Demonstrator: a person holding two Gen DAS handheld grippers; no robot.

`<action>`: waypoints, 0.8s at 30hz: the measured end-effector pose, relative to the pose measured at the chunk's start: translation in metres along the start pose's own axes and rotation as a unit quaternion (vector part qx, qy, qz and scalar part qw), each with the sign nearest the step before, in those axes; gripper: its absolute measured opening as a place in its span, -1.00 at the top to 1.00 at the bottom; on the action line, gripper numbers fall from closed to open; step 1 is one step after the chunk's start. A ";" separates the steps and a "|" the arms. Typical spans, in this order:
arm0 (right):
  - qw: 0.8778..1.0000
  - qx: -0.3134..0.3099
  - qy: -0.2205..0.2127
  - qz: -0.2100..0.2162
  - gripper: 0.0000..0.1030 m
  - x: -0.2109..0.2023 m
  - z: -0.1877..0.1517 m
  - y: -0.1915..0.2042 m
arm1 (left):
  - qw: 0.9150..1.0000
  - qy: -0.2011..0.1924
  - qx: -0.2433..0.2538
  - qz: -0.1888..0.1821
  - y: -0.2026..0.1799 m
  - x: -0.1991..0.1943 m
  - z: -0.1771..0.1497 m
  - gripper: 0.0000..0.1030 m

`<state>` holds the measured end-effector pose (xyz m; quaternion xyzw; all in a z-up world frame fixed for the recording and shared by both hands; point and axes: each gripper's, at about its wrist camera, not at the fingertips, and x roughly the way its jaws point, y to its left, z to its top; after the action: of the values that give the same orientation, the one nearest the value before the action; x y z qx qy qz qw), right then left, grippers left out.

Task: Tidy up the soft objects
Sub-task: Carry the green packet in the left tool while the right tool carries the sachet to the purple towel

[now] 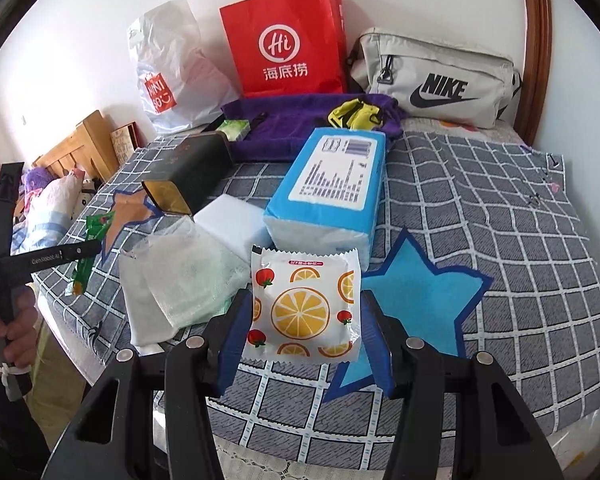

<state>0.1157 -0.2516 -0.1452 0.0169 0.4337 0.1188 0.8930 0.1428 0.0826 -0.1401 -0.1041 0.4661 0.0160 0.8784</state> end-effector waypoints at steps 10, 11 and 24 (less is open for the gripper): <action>1.000 -0.014 -0.026 -0.003 -0.03 -0.019 0.035 0.001 | 0.999 -0.036 0.018 -0.015 -0.024 -0.021 0.040 0.51; 0.999 -0.015 -0.029 -0.003 -0.03 -0.020 0.040 0.001 | 0.999 -0.038 0.019 -0.016 -0.026 -0.022 0.044 0.51; 0.999 -0.024 -0.048 -0.001 -0.03 -0.011 0.092 -0.006 | 0.998 -0.049 0.020 -0.024 -0.046 -0.011 0.094 0.51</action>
<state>0.1822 -0.2527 -0.0804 0.0006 0.3870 0.1272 0.9133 0.2193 0.0571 -0.0722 -0.0966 0.4203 -0.0093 0.9022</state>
